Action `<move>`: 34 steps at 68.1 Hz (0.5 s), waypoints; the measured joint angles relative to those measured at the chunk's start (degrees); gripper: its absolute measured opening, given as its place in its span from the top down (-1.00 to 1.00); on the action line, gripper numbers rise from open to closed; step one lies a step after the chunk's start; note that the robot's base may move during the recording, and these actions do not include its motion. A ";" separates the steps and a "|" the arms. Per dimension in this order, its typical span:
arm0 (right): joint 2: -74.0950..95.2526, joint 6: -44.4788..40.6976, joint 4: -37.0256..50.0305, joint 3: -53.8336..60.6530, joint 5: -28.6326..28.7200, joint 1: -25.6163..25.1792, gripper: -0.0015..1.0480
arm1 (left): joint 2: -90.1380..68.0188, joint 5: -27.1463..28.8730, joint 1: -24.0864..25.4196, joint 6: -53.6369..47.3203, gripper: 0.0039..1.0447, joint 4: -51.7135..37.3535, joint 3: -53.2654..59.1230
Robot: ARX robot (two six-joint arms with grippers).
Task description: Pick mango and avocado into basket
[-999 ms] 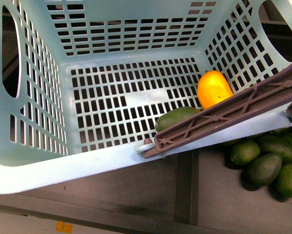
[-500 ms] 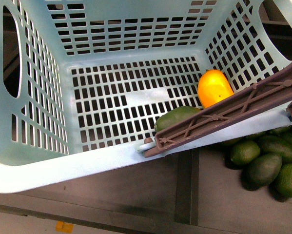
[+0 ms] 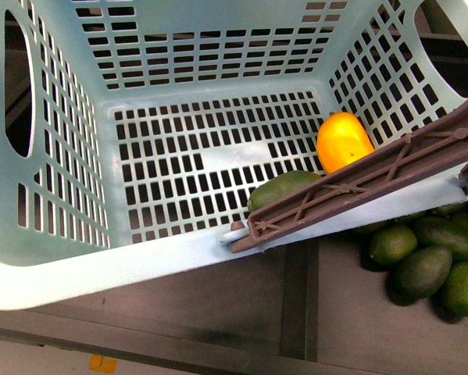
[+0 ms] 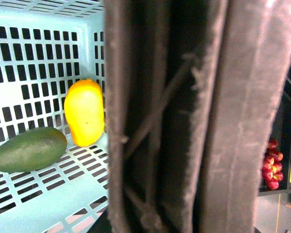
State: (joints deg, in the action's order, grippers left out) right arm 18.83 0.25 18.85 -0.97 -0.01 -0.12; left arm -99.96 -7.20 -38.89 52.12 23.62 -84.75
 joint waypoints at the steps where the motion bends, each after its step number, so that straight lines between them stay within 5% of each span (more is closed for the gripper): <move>1: -0.24 0.00 -0.24 0.00 -0.02 0.00 0.96 | 0.00 0.02 0.00 0.00 0.74 0.00 0.00; 34: -9.68 0.00 -9.75 -0.02 -0.02 0.00 0.96 | 0.00 -0.02 0.00 0.00 0.74 0.00 0.00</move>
State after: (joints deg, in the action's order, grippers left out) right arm 9.15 0.25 9.10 -0.99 -0.03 -0.12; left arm -99.96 -7.22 -38.89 52.12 23.62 -84.75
